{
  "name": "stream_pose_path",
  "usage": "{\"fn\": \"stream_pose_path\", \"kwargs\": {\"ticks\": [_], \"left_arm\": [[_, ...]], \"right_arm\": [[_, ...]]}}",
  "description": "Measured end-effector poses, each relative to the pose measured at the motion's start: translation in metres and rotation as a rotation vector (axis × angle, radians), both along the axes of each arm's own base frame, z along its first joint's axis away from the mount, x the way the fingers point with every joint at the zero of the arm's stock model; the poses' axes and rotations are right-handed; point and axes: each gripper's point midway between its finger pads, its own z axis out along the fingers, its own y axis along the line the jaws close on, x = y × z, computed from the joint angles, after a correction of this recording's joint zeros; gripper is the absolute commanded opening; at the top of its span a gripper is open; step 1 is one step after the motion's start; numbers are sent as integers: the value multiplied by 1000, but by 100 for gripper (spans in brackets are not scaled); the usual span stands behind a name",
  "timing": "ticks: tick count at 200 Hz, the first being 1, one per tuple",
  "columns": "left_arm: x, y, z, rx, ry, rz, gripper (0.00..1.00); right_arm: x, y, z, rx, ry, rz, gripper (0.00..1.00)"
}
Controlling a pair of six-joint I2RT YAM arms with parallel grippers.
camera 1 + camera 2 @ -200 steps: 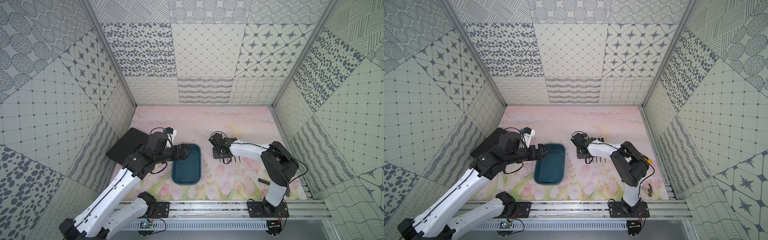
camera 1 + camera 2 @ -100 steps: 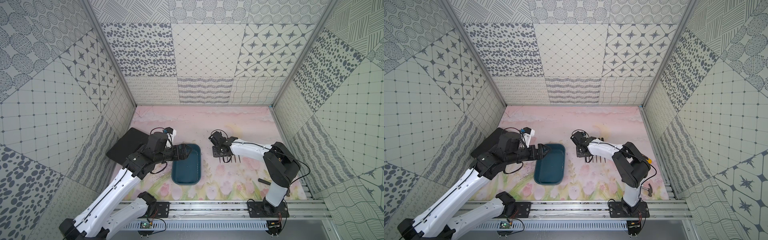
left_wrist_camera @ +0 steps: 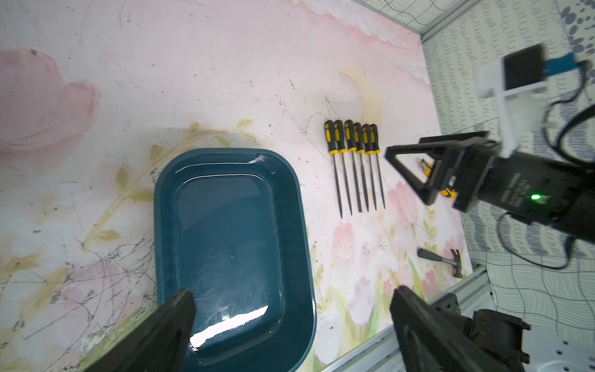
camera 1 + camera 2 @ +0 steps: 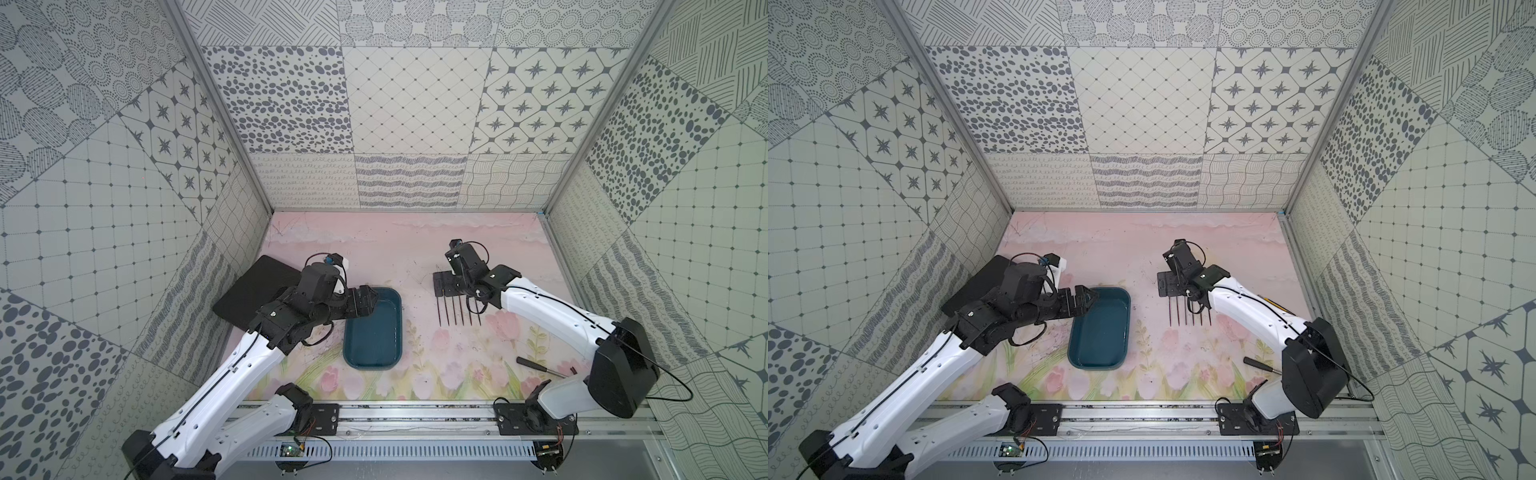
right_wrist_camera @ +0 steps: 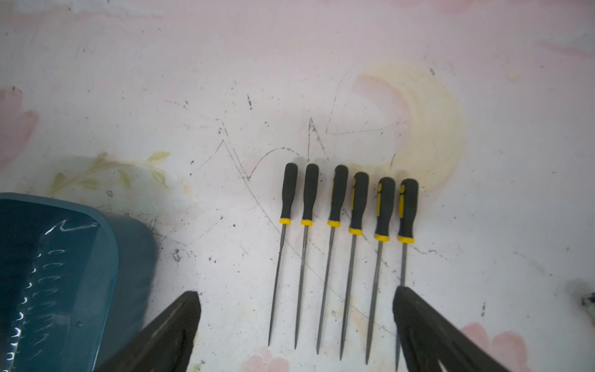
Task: Take the file tool out of the storage box
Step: Reset both arms
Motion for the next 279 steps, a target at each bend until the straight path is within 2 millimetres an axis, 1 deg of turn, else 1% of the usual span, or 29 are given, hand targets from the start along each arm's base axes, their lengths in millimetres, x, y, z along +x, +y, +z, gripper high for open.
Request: {"fn": "stream_pose_path", "kwargs": {"ticks": [10,20,24,42,55,67,79,97,107,118,133,148,163,181,204,235,279], "left_arm": [[3,3,-1,19,-2,15,99],[7,6,-3,36,-3,29,99],[8,6,-3,42,-4,33,99],[13,12,-4,77,-15,55,99],[18,18,-7,105,-20,74,99],[23,23,-9,125,-21,91,99],[29,28,-13,144,-31,109,99],[37,39,-25,176,-40,141,99],[41,46,-34,190,-37,163,99],[46,56,-44,202,-30,192,99],[53,68,-53,218,-27,226,99],[61,77,-59,243,-40,247,99],[68,83,-65,268,-56,257,99],[77,93,-73,287,-71,272,99],[88,104,-86,309,-87,283,99],[98,117,-113,327,-96,285,99],[104,135,-143,337,-134,287,99]], "right_arm": [[4,-14,10,21,-32,-12,98],[9,-31,19,43,-62,-35,98],[10,-36,21,54,-69,-41,98],[20,-72,26,101,-115,-105,98],[24,-96,21,131,-135,-149,98],[27,-119,12,145,-155,-199,98],[27,-133,0,165,-164,-224,98],[28,-152,-18,186,-175,-262,98],[30,-161,-24,184,-186,-279,98],[34,-170,-26,171,-219,-288,98],[38,-175,-26,148,-290,-274,98],[39,-176,-29,129,-350,-250,98],[41,-177,-34,112,-379,-235,98],[47,-179,-41,91,-405,-224,98],[52,-182,-45,70,-436,-219,98],[47,-184,-47,63,-499,-216,98],[31,-188,-71,53,-535,-236,98]]}}
